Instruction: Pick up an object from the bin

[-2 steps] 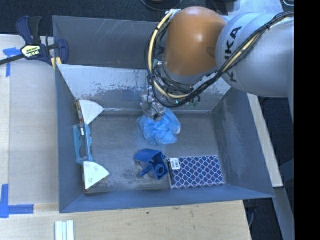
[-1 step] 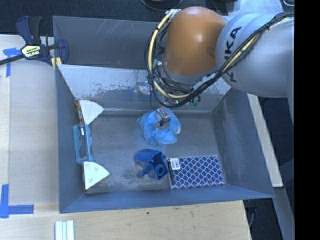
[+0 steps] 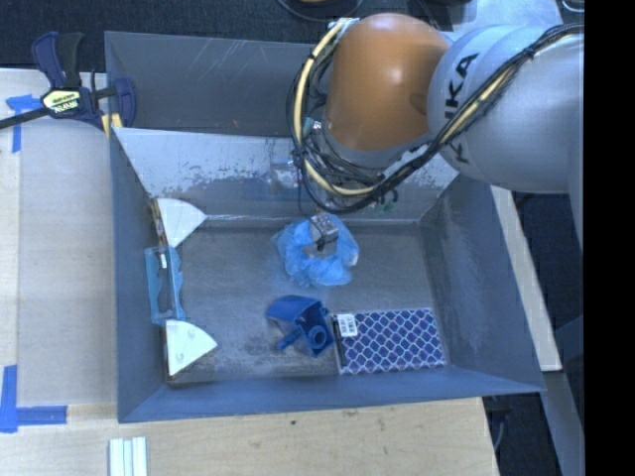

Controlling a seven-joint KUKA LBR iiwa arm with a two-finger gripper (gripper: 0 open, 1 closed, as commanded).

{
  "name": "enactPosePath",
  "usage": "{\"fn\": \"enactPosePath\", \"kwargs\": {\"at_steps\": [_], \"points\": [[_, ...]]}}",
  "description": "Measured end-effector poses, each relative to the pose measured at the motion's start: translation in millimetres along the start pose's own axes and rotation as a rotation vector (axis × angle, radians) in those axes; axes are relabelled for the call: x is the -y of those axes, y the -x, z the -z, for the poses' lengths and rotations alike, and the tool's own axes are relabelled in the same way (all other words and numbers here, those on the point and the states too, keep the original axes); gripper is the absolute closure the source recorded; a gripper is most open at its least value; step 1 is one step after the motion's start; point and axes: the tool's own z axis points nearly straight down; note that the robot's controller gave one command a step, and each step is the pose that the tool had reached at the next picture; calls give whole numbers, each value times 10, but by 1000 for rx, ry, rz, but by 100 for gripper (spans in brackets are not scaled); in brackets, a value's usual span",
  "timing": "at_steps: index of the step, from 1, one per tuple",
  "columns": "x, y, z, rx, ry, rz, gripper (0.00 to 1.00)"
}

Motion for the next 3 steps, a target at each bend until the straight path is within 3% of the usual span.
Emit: {"fn": "enactPosePath", "kwargs": {"at_steps": [1, 2, 3], "points": [[51, -34, -46, 3, 0, -15, 0], [87, -11, -626, 4, 0, -23, 100], [87, -11, -626, 4, 0, -23, 100]]}}
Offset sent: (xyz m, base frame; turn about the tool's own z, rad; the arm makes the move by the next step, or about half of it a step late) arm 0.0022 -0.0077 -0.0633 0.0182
